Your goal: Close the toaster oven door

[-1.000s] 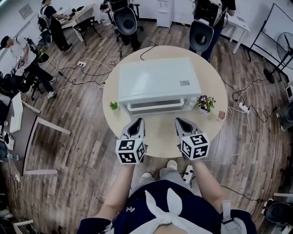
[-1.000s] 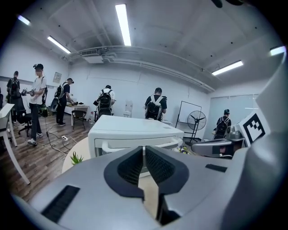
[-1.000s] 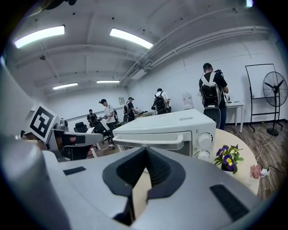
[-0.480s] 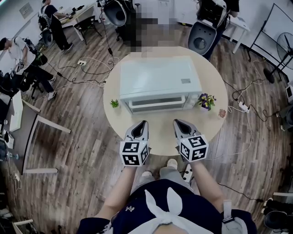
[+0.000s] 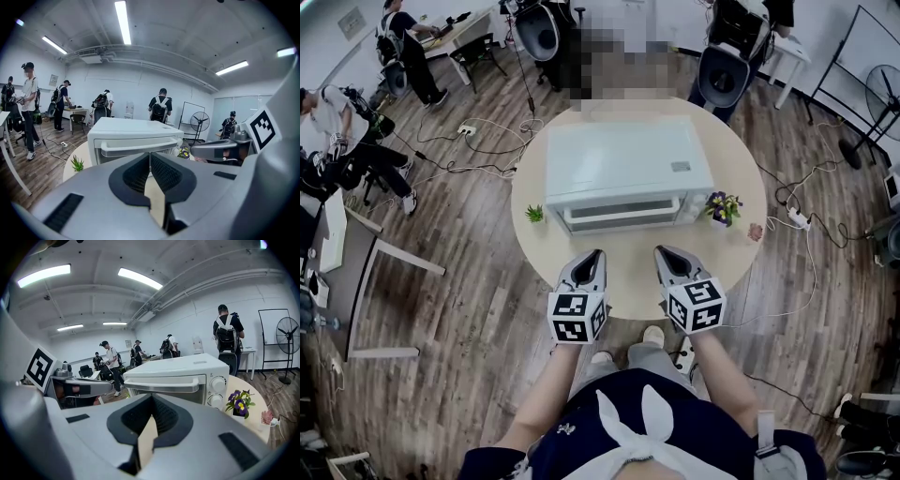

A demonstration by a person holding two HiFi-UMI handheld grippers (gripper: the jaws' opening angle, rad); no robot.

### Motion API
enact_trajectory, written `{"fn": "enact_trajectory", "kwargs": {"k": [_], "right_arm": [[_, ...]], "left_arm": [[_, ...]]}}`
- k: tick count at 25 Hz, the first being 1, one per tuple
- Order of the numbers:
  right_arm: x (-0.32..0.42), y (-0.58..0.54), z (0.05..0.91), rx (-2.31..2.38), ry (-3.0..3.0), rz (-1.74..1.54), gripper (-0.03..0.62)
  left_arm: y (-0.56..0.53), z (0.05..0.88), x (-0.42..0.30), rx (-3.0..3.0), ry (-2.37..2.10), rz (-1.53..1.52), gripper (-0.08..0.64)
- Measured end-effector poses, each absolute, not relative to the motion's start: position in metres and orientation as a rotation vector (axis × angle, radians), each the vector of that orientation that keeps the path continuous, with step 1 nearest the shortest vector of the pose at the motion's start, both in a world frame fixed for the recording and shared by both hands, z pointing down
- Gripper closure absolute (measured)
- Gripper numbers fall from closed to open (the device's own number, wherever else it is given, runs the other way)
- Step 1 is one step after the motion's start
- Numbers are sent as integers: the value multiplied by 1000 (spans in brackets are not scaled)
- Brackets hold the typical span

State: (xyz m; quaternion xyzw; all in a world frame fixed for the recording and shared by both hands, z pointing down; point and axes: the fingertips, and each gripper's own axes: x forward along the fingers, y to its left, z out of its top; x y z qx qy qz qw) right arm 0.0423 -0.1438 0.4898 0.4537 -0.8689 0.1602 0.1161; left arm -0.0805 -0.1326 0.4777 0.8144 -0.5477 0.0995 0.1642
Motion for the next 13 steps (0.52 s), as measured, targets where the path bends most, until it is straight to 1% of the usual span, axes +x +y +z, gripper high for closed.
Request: {"fn": "enact_trajectory", "kwargs": {"k": [13], "right_arm": [[40,-138,491,1321,-2547,467,589]], "left_arm": [[-126,479,-84,2309,-1569,274,531]]}}
